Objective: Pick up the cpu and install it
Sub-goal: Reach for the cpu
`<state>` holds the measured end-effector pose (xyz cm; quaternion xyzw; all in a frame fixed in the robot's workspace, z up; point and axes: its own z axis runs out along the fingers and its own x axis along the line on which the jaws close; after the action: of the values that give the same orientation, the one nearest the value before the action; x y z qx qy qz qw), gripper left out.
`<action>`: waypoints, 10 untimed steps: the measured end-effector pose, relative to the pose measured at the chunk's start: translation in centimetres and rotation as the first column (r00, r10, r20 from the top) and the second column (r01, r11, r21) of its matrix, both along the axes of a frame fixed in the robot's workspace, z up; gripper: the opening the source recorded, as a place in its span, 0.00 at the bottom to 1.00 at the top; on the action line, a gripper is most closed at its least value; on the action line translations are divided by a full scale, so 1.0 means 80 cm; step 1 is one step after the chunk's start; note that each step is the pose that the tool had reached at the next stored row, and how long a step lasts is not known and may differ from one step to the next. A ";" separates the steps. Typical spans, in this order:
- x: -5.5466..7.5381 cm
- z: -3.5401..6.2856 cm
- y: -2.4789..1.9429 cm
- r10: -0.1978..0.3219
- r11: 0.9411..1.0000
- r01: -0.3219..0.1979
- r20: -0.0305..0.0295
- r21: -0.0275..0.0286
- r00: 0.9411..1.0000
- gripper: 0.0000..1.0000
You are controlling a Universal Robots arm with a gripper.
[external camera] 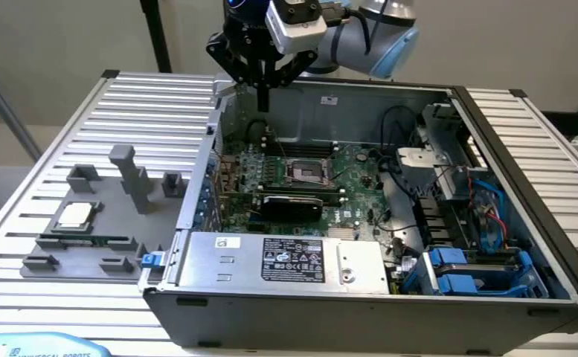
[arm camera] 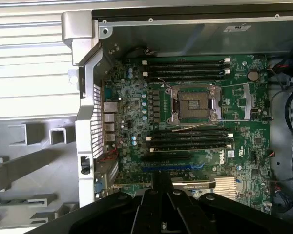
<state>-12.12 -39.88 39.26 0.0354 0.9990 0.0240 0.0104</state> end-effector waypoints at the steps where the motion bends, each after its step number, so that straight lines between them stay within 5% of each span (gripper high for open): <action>1: 0.000 0.000 0.0000 0.000 1.000 0.000 0.000 0.000 1.000 0.11; 10: -0.003 0.000 -0.0025 0.000 1.000 0.000 0.000 0.000 1.000 0.11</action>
<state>-12.32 -40.08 39.27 0.0355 0.9990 0.0240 0.0104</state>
